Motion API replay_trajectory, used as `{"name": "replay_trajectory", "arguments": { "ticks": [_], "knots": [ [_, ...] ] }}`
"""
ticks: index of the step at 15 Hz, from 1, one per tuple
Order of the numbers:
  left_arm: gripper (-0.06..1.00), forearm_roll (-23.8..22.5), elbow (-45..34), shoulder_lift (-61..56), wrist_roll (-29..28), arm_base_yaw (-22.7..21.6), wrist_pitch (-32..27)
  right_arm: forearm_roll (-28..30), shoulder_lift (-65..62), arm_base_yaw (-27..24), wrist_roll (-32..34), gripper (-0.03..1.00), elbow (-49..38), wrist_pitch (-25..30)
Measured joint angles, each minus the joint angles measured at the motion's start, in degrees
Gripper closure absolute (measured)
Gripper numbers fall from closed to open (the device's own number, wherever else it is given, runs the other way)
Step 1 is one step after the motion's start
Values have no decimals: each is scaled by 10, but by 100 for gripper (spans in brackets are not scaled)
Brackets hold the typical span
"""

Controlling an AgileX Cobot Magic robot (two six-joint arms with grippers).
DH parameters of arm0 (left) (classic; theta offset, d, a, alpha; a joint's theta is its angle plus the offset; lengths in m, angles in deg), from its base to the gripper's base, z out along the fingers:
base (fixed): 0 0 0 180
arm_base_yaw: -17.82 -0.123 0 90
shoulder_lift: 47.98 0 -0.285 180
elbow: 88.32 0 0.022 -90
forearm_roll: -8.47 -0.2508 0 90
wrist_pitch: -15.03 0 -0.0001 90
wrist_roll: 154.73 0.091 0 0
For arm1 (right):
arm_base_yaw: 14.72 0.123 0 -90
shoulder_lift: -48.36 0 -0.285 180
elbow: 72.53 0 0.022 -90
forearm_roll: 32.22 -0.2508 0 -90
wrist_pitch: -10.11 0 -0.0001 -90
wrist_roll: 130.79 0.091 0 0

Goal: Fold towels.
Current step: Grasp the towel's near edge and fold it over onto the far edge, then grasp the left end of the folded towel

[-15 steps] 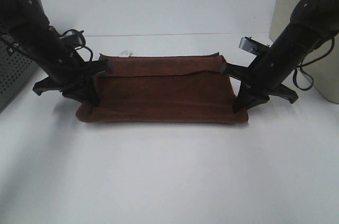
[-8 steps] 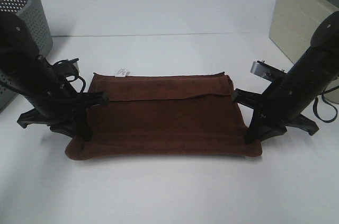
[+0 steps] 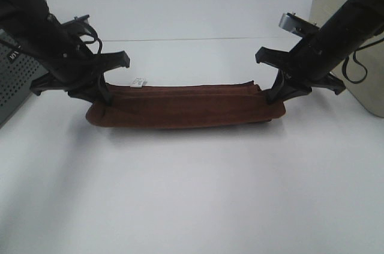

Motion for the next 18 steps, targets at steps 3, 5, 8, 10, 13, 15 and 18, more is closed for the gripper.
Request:
{"name": "replay_trajectory", "arguments": {
  "ticks": [3, 5, 8, 10, 13, 15, 18],
  "knots": [
    [92, -1, 54, 21, -20, -29, 17, 13, 55, 0, 15, 97, 88, 14],
    [92, -1, 87, 56, -21, -40, 26, 13, 85, 0, 17, 97, 130, 14],
    [92, -1, 128, 115, -21, -41, 42, 14, 128, 0, 17, 97, 162, 10],
    [87, -1, 142, 138, -21, -41, 47, 15, 145, 0, 17, 93, 163, 6],
    [45, -7, 146, 144, -21, -41, 70, 17, 151, 0, 17, 48, 164, 1],
    [16, -24, 147, 144, -12, -41, 69, 22, 148, 0, 17, 20, 164, -2],
    [14, -41, 147, 145, -11, -41, 68, 23, 136, 0, 17, 15, 164, -2]
  ]
}}
